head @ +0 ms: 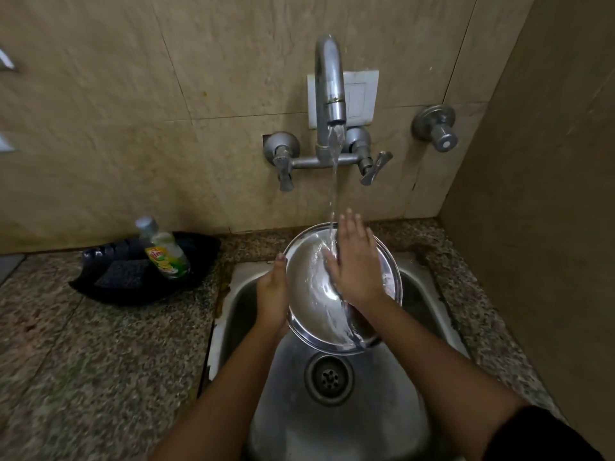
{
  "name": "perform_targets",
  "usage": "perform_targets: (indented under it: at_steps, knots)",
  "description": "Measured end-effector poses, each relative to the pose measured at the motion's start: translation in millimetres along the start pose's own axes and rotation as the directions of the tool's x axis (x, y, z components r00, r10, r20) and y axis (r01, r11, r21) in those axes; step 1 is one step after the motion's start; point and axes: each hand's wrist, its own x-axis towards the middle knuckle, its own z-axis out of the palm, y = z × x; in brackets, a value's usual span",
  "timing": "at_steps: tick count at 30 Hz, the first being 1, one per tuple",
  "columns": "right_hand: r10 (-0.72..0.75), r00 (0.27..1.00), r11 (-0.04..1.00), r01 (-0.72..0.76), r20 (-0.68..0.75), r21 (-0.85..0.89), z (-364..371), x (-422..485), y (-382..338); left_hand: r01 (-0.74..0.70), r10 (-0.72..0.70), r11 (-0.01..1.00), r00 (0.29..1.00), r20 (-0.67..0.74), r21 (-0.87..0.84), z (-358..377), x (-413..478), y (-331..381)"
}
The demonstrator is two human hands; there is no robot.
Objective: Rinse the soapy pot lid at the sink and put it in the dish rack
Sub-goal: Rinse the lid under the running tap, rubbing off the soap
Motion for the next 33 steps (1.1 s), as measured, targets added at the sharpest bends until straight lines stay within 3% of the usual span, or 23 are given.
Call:
perform_targets:
  at_steps: [4,8,10,13,17,19,22,26,28,30,33]
  knots:
    - [-0.370,0.927,0.928,0.366,0.055,0.067,8.1,-15.9,-44.9,0.010,-0.009,1.000,0.999,0.036,-0.022,4.8,2.2,1.2]
    - [-0.555,0.807,0.828,0.559,0.202,0.043,9.8,-71.8,-3.2,0.016,-0.017,0.997,1.000,-0.010,-0.074,-4.1,10.8,-4.3]
    - [-0.504,0.825,0.853,0.522,0.254,-0.002,10.3,-84.6,39.1,0.016,-0.020,0.997,0.999,-0.050,-0.074,-8.7,10.9,-5.6]
    - [-0.238,0.942,0.961,0.263,0.237,-0.082,8.3,-71.4,76.8,0.009,-0.011,0.999,0.999,-0.047,-0.044,-9.2,7.9,-8.0]
    - [-0.105,0.989,0.987,0.116,0.107,-0.111,5.8,-25.9,49.1,0.053,-0.054,0.998,0.998,-0.040,-0.031,2.8,-0.3,-12.5]
    - [-0.137,0.988,0.989,0.140,0.075,-0.035,6.8,-11.0,19.7,0.075,-0.077,0.996,0.997,-0.033,-0.057,10.0,-3.1,-11.4]
    - [-0.307,0.946,0.951,0.301,0.101,0.070,11.7,-18.8,-16.9,0.077,-0.080,0.994,0.996,-0.032,-0.081,13.5,-0.8,-9.6]
    - [-0.565,0.797,0.825,0.542,0.211,0.160,12.3,-64.6,-12.0,0.093,-0.096,0.992,0.995,-0.034,-0.086,7.2,4.7,-9.3]
    - [-0.628,0.731,0.772,0.627,0.266,0.101,10.5,-85.7,13.2,0.091,-0.093,0.993,0.995,-0.020,-0.079,2.3,9.4,-9.9]
    - [-0.630,0.733,0.762,0.647,0.257,0.023,8.7,-96.0,41.8,0.095,-0.095,0.994,0.995,-0.004,-0.058,-2.0,12.8,-9.9]
    - [-0.643,0.762,0.765,0.644,0.075,0.003,4.2,-95.4,70.4,0.152,-0.151,0.988,0.988,0.016,-0.042,-5.3,12.2,-7.7]
